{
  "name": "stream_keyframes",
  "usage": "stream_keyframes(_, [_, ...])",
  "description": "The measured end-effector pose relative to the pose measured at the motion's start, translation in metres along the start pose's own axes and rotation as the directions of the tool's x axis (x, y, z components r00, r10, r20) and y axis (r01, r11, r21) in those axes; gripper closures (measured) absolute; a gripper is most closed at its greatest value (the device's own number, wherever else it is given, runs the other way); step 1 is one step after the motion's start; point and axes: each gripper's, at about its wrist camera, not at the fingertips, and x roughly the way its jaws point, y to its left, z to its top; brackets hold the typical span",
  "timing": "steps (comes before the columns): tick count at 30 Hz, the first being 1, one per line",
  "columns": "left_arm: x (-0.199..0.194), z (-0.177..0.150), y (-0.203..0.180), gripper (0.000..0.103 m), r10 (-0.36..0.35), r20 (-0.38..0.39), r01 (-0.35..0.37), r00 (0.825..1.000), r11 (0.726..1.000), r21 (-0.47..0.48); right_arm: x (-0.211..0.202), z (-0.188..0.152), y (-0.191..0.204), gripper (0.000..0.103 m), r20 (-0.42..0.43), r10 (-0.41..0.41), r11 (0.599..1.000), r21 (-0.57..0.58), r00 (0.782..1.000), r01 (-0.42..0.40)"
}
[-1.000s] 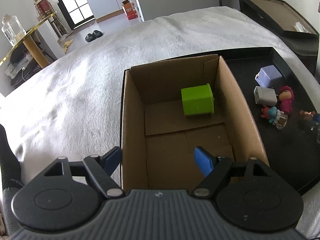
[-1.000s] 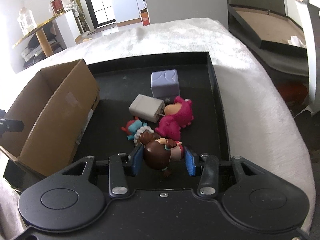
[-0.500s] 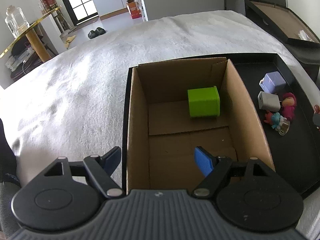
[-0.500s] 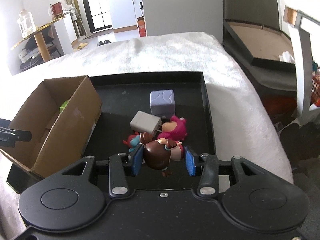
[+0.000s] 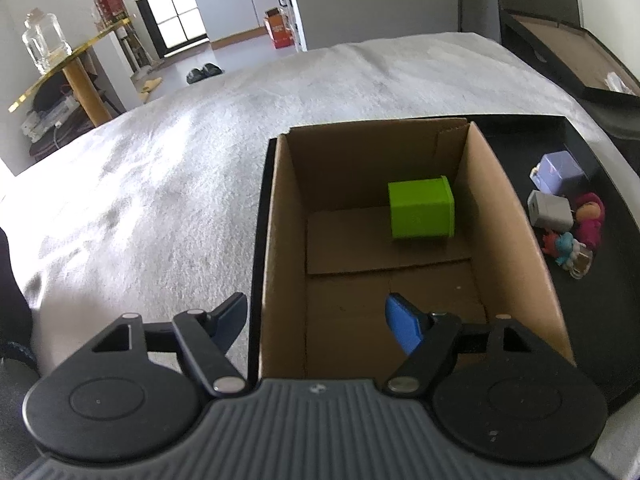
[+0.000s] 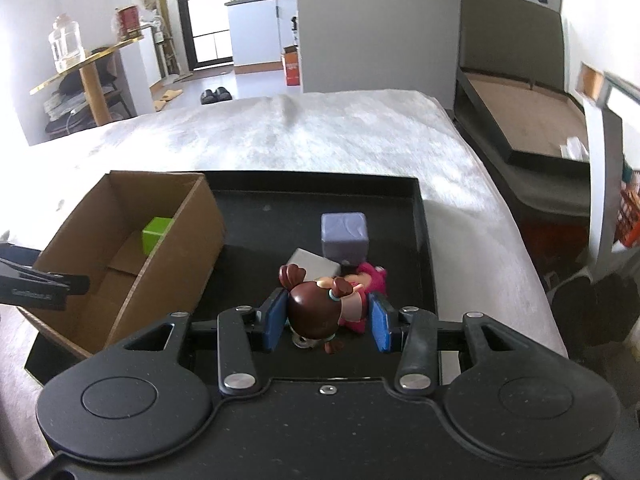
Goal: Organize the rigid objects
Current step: 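Grasp the brown figurine with the right gripper and lift it toward the box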
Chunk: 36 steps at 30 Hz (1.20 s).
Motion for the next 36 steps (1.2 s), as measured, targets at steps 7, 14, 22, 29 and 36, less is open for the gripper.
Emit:
stream_keyframes(7, [0.003,-0.009,0.004,0.038,-0.001,0.035,0.001,0.999,1.000,-0.004,-0.002,0.016,0.020,0.060,0.019,0.007,0.999,-0.032,1.000,-0.006])
stream_keyframes(14, [0.010,-0.015,0.009,0.058,-0.037,0.044,0.038,0.998,0.999,-0.030,0.000,0.027,0.045,0.060,0.024,0.018,0.997,-0.069,1.000,-0.016])
stream_keyframes(22, [0.008,-0.019,0.016,0.066,-0.064,0.079,0.068,0.995,0.996,-0.059,0.008,0.034,0.072,0.060,0.015,0.033,0.993,-0.112,0.999,-0.031])
stream_keyframes(29, [0.008,-0.021,0.029,0.086,-0.097,0.086,0.106,0.992,0.989,-0.106,0.015,0.037,0.098,0.060,0.004,0.054,0.987,-0.151,0.999,-0.053])
stream_keyframes(36, [0.009,-0.022,0.037,0.092,-0.145,0.096,0.158,0.985,0.978,-0.137,0.027,0.041,0.125,0.060,-0.009,0.088,0.974,-0.211,0.996,-0.088])
